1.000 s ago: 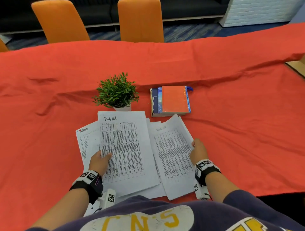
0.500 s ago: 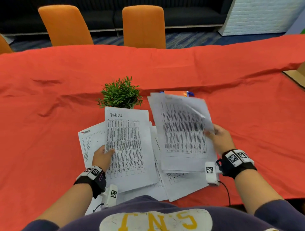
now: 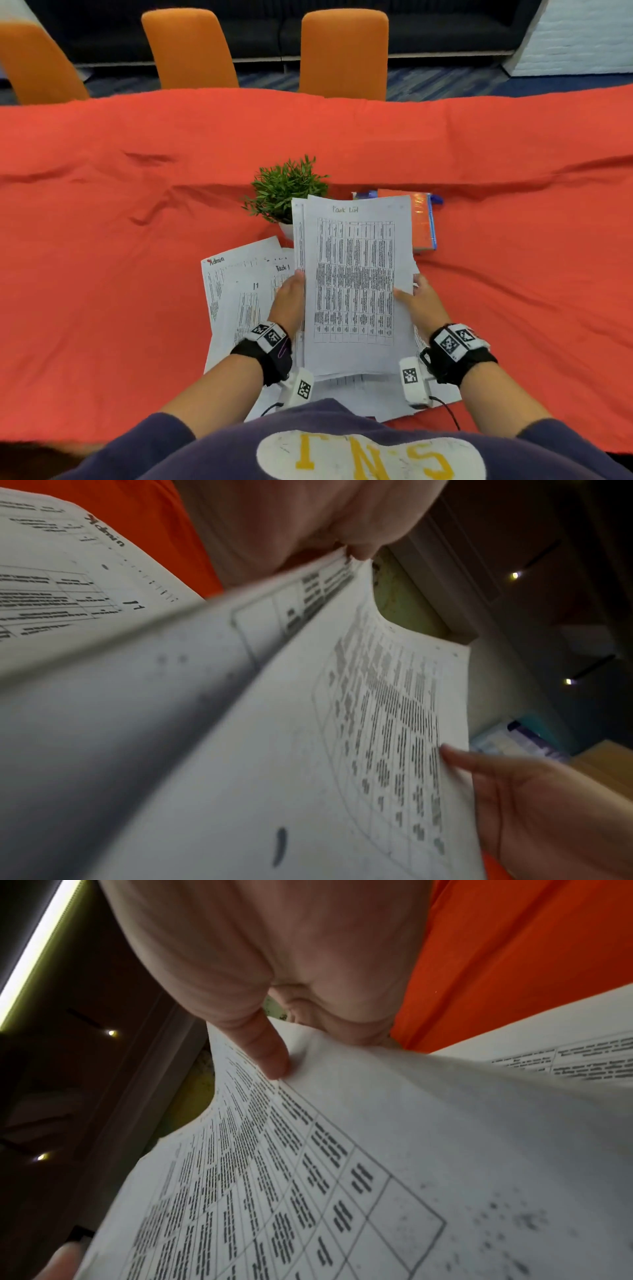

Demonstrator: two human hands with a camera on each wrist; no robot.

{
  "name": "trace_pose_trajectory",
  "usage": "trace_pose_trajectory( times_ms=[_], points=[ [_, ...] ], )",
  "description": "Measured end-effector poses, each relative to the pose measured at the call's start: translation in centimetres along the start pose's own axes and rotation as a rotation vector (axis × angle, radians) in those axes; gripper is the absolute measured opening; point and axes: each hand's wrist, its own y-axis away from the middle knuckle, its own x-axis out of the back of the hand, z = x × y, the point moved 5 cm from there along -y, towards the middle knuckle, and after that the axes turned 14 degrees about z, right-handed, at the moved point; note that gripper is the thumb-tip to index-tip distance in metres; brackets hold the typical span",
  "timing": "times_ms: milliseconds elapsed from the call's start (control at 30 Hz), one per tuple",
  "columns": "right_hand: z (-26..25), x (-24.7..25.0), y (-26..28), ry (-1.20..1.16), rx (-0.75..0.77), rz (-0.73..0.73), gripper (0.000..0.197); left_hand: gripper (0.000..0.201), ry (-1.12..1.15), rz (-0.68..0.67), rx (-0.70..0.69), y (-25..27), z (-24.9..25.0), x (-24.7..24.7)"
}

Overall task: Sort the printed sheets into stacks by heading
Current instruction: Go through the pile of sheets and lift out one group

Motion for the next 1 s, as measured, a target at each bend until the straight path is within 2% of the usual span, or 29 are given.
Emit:
trace_pose_trajectory(
  times_ms=[33,133,233,333,467,567,633,800,933,1000],
  points=[
    [0.1,-0.3,0.0,-0.014,-0.006,0.007,0.027,0.069,-0.05,-0.001,-0.024,-0.1,-0.5,-0.2],
    [0.5,-1.6,0.4,0.022,-0.037,-0.02,0.032,0.052,-0.126,0.004,-0.08,-0.3,-1.5,-0.6],
    [1.2,-2.5,0.8,0.193,-0.018,-0.032,0.008,0.045,-0.146,0.02,-0.028,-0.9,-2.8,0.0],
    [1.9,-2.4,0.7,0.289,0.022,0.02,0.006,0.03,-0.263,0.037,-0.014,-1.8,-4.8,1.3],
    [3.0,-1.6,0.0,0.365,0.022,0.061,0.023,0.033,-0.495,0.186,0.094,-3.6,-8.6,3.9],
    [3.6,-0.9,-0.1,0.376,-0.006,0.089,0.018,0.046,-0.448,0.202,0.212,-4.3,-10.4,4.8],
    [3.7,-0.6,0.1,0.386,-0.007,0.099,0.011,0.048,-0.395,0.194,0.214,-4.5,-10.9,4.7],
    [4.0,-0.5,0.5,0.375,-0.009,0.091,0.022,0.033,-0.287,0.316,0.139,-4.8,-9.7,4.9],
    [4.1,-0.3,0.8,0.357,-0.008,0.097,0.022,0.024,-0.369,0.3,0.076,-5.2,-8.7,5.3],
    [4.0,-0.2,0.9,0.359,-0.007,0.103,0.02,0.013,-0.387,0.317,0.051,-5.2,-8.3,5.6]
  ],
)
